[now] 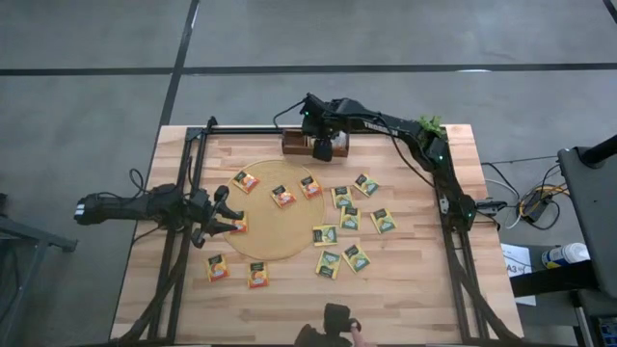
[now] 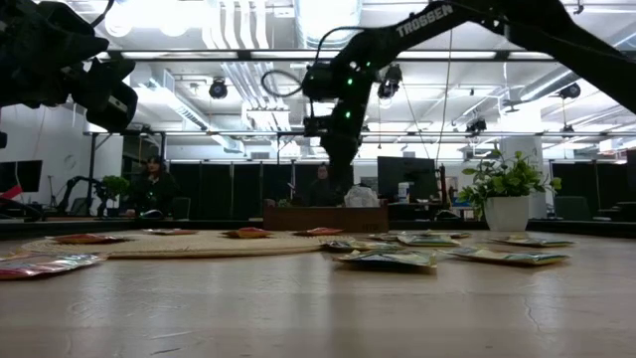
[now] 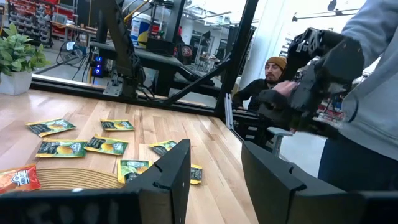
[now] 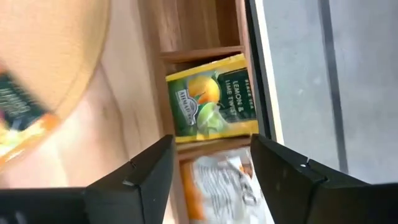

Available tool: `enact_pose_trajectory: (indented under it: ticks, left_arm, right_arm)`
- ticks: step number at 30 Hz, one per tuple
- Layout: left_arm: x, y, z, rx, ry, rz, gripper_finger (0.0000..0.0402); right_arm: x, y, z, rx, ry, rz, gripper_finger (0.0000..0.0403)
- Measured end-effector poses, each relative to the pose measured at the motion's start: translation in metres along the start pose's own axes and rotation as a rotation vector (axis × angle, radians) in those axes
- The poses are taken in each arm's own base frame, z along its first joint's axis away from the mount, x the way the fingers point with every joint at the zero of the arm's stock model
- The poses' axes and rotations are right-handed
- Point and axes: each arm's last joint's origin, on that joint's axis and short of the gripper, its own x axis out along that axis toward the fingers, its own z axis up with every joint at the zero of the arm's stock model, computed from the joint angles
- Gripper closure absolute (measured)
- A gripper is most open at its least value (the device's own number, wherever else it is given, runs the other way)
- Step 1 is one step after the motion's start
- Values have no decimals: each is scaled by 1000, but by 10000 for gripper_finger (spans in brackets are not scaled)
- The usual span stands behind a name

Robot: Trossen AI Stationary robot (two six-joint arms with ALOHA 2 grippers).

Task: Pick & Place Tea
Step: Put the yellow tea bag into the middle section of the wooden organizer

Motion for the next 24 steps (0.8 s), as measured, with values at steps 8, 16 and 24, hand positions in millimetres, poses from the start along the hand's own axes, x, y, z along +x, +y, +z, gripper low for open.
enact_pose_trajectory:
  ticks: [8, 16, 24]
  left_arm:
    - [0, 0, 0, 0, 0, 0, 264]
    - [0, 0, 0, 0, 0, 0, 264]
    - [0, 0, 0, 0, 0, 0, 264]
  right_arm:
    - [-39, -1, -5, 4, -52, 106, 209]
    - [-65, 3, -21, 1, 22, 202, 221]
    - [-87, 13, -52, 38, 53, 321, 227]
